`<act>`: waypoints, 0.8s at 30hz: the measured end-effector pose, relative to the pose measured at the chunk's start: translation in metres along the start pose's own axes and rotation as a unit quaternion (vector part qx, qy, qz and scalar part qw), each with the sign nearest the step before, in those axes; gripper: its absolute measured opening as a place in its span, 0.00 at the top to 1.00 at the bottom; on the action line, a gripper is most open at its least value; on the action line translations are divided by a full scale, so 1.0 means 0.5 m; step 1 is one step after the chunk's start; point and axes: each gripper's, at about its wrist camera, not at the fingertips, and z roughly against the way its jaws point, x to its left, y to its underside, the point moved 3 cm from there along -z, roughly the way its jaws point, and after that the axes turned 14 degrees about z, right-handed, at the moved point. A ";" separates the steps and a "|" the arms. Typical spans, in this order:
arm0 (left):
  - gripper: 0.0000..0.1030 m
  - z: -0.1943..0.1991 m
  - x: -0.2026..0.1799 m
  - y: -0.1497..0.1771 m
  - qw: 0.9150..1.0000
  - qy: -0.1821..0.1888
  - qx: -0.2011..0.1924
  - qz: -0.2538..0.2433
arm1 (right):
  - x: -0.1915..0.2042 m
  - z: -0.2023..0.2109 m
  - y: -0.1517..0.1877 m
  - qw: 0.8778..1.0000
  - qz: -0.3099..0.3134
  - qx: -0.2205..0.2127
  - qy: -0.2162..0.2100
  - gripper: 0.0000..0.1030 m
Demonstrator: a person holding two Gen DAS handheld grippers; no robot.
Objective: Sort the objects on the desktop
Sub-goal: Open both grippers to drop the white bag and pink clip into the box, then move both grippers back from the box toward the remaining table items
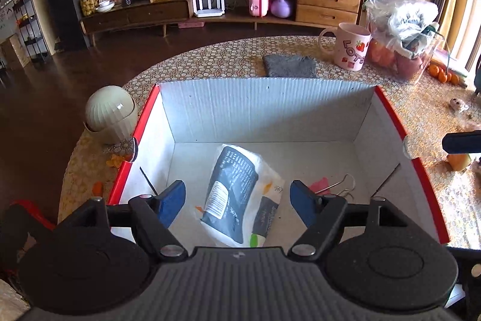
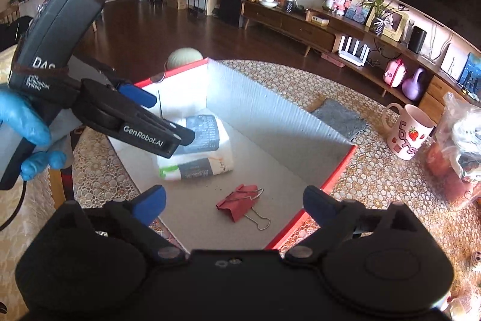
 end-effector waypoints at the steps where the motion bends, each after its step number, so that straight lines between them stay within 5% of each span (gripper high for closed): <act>1: 0.26 0.006 -0.002 0.002 1.000 0.007 -0.001 0.003 | 0.000 0.009 0.005 1.000 -0.005 -0.004 0.002 0.05; 11: 0.25 0.060 -0.023 0.020 0.999 0.016 -0.025 0.011 | -0.019 0.090 0.040 0.998 -0.036 -0.043 0.017 0.01; 22: 0.09 0.126 -0.083 0.062 0.998 0.039 -0.051 0.000 | -0.035 0.190 0.098 0.995 -0.066 -0.076 0.028 0.01; 24: 0.00 0.138 -0.101 0.074 0.997 0.046 -0.057 -0.007 | -0.037 0.207 0.115 0.993 -0.080 -0.077 0.030 0.01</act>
